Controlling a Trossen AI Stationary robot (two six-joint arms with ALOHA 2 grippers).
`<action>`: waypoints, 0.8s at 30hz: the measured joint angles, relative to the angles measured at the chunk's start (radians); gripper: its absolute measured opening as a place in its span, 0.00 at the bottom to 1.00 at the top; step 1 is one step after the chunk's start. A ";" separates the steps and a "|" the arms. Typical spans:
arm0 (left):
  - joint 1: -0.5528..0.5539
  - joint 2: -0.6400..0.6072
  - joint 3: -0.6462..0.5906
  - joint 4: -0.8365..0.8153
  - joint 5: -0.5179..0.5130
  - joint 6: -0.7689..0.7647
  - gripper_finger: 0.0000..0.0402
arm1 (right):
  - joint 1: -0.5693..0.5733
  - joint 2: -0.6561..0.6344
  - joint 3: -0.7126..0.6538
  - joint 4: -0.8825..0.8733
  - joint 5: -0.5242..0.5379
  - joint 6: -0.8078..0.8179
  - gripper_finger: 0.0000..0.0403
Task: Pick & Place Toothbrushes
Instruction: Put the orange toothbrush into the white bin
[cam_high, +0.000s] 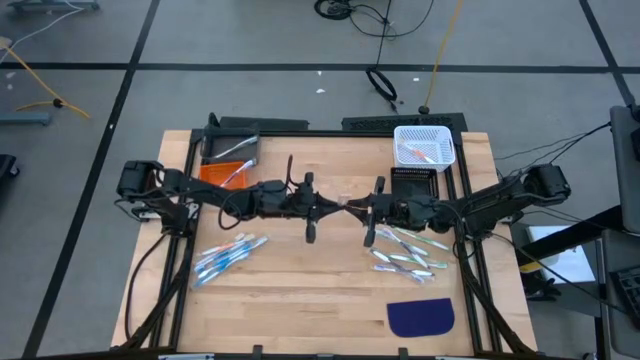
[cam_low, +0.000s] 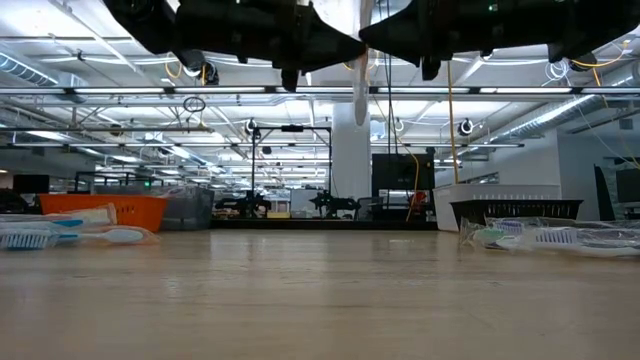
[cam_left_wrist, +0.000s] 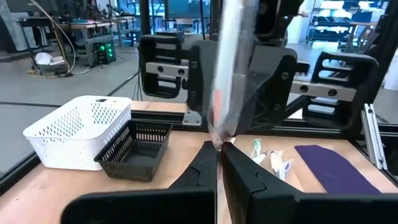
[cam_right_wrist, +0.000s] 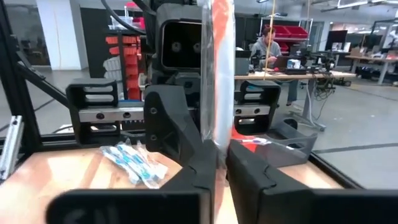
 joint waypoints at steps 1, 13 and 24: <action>0.003 0.000 0.000 -0.003 0.001 -0.003 0.00 | 0.000 0.000 0.000 -0.001 0.003 -0.005 0.04; 0.009 0.000 0.000 0.000 -0.005 -0.046 0.18 | -0.001 -0.068 0.000 -0.078 0.075 -0.057 0.02; -0.002 0.000 0.000 -0.019 -0.004 -0.068 0.35 | -0.010 -0.294 0.000 -0.409 0.322 -0.094 0.02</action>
